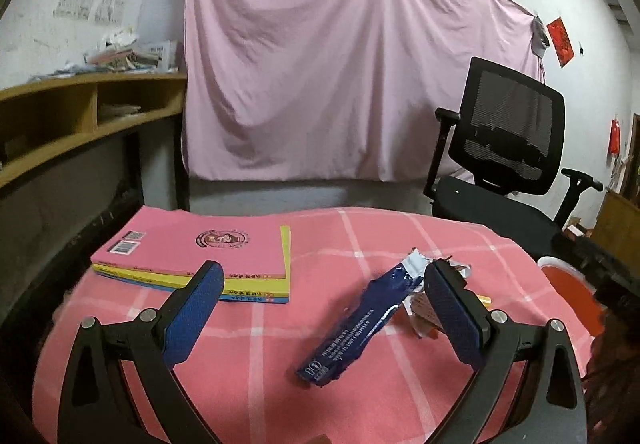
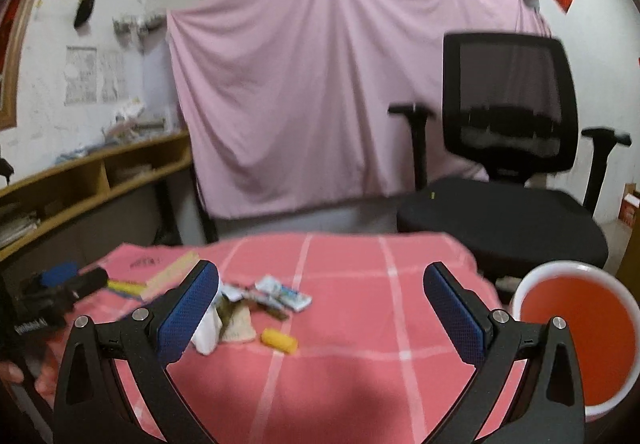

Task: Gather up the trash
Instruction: 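Grasp the blue wrapper with the left tool while the right tool grasps the yellow cylinder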

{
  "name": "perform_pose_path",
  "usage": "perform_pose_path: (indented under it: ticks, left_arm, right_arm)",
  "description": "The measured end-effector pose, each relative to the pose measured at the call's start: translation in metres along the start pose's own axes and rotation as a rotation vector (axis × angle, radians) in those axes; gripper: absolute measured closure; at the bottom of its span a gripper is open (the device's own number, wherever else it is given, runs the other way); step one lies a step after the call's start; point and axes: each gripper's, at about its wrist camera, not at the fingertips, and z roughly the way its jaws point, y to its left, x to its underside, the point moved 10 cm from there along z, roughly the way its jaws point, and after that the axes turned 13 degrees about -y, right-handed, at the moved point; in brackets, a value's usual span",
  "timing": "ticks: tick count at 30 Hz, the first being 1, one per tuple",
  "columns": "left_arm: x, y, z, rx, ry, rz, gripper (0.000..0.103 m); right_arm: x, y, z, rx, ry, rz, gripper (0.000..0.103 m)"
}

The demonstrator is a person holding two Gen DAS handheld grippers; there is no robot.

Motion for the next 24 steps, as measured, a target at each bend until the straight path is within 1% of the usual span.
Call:
perform_pose_path:
  ticks: [2,3,4,6,8,10,11,12,13,14,15,16,17,18,19,20,21,22,24]
  left_arm:
    - [0.004,0.0,0.004,0.005,0.031,-0.001,0.005]
    - [0.007,-0.001,0.007,0.01,0.052,-0.002,0.005]
    - [0.011,-0.001,0.011,0.017,0.081,-0.005,0.006]
    - [0.017,-0.002,0.017,0.039,0.128,-0.014,0.006]
    - [0.024,-0.004,0.023,0.068,0.183,-0.025,0.014]
    - [0.033,-0.008,0.03,0.1,0.246,-0.031,0.033]
    - [0.037,-0.01,0.032,0.117,0.273,-0.035,0.036]
    - [0.04,-0.012,0.034,0.134,0.295,-0.038,0.043]
    - [0.044,-0.013,0.035,0.145,0.317,-0.039,0.051]
    - [0.047,-0.015,0.037,0.16,0.336,-0.04,0.055]
    - [0.049,-0.016,0.038,0.175,0.352,-0.043,0.064]
    - [0.052,-0.018,0.038,0.187,0.375,-0.045,0.076]
    - [0.052,-0.018,0.039,0.19,0.385,-0.045,0.079]
    - [0.053,-0.018,0.039,0.191,0.394,-0.044,0.083]
    - [0.052,-0.017,0.038,0.191,0.394,-0.045,0.084]
    - [0.05,-0.017,0.037,0.19,0.389,-0.046,0.084]
    - [0.048,-0.017,0.034,0.19,0.38,-0.048,0.087]
    - [0.047,-0.016,0.033,0.188,0.374,-0.046,0.096]
    - [0.046,-0.017,0.03,0.176,0.365,-0.039,0.096]
  right_arm:
    - [0.011,0.002,0.008,-0.011,0.055,-0.002,0.0]
    - [0.019,0.004,0.014,-0.026,0.1,0.002,0.003]
    - [0.025,0.005,0.017,-0.037,0.129,0.004,0.01]
    - [0.036,0.009,0.025,-0.057,0.19,-0.004,0.018]
    - [0.047,0.014,0.031,-0.082,0.249,-0.013,0.019]
    - [0.059,0.019,0.038,-0.098,0.306,-0.019,0.023]
    - [0.066,0.021,0.042,-0.109,0.344,-0.022,0.031]
    - [0.07,0.024,0.045,-0.119,0.369,-0.024,0.037]
    - [0.074,0.026,0.046,-0.125,0.387,-0.028,0.039]
    - [0.077,0.026,0.048,-0.125,0.4,-0.035,0.04]
    - [0.078,0.027,0.048,-0.128,0.411,-0.043,0.04]
    - [0.079,0.028,0.048,-0.132,0.414,-0.046,0.041]
    - [0.079,0.028,0.047,-0.135,0.414,-0.047,0.046]
    - [0.078,0.028,0.046,-0.136,0.411,-0.044,0.058]
    - [0.077,0.028,0.045,-0.142,0.411,-0.038,0.067]
    - [0.078,0.028,0.045,-0.15,0.415,-0.031,0.071]
    - [0.079,0.029,0.046,-0.161,0.42,-0.022,0.075]
    - [0.079,0.029,0.046,-0.167,0.421,-0.019,0.075]
    - [0.077,0.031,0.043,-0.181,0.414,-0.019,0.075]
